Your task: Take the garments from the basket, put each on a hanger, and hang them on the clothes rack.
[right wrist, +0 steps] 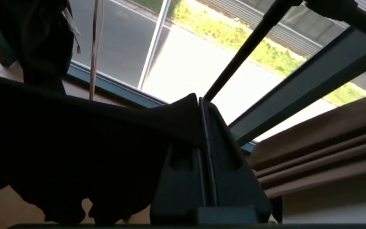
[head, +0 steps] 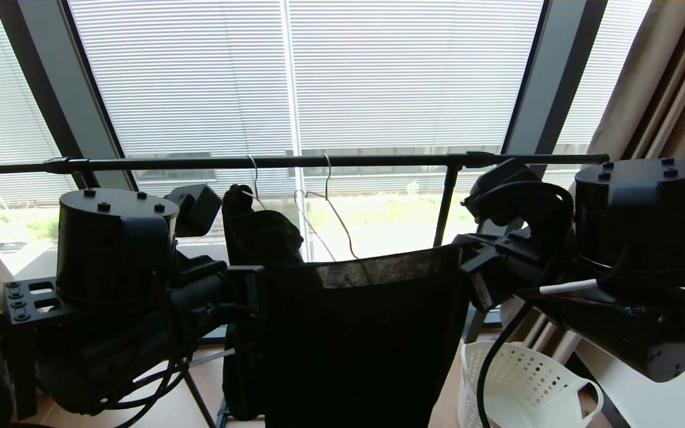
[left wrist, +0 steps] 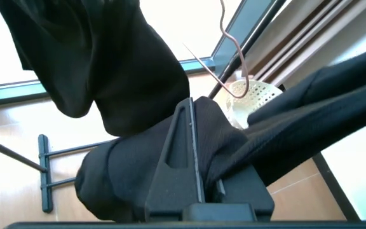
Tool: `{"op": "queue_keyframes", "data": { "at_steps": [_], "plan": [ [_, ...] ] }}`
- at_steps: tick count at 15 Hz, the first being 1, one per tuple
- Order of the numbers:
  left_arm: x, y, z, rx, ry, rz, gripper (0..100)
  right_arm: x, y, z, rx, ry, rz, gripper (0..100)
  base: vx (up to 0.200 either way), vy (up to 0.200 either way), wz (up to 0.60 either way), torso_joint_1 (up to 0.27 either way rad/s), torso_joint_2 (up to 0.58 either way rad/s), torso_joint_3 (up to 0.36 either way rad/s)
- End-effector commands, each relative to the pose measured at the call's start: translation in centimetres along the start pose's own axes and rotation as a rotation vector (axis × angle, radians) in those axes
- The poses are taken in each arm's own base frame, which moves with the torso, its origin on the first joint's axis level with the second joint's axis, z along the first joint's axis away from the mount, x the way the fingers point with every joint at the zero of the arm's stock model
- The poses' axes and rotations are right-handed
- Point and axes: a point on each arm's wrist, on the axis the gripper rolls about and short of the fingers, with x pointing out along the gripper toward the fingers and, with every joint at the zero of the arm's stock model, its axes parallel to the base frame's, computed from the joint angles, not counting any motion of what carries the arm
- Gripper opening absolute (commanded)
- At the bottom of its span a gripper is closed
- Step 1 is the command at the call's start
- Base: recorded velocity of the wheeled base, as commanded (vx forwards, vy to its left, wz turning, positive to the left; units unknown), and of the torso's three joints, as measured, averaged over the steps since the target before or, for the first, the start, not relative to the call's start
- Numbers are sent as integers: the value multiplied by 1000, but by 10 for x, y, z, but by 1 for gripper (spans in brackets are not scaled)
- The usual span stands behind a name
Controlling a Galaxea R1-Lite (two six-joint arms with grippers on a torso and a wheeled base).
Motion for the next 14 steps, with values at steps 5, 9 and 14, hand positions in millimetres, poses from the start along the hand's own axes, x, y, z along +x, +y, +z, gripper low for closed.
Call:
{"op": "queue_keyframes", "data": {
  "at_steps": [5,9,14],
  "plan": [
    [44,-12,42,-5,-14,5,0,-42,3,-25,-213,-57,251,0,0,0,0,0,0,0],
    [61,-26,65,20,-32,-8,0,-61,36,-22,-193,-110,415,0,0,0,0,0,0,0],
    [68,-38,71,34,-29,-68,0,-60,86,8,96,-87,535,0,0,0,0,0,0,0]
  ]
}}
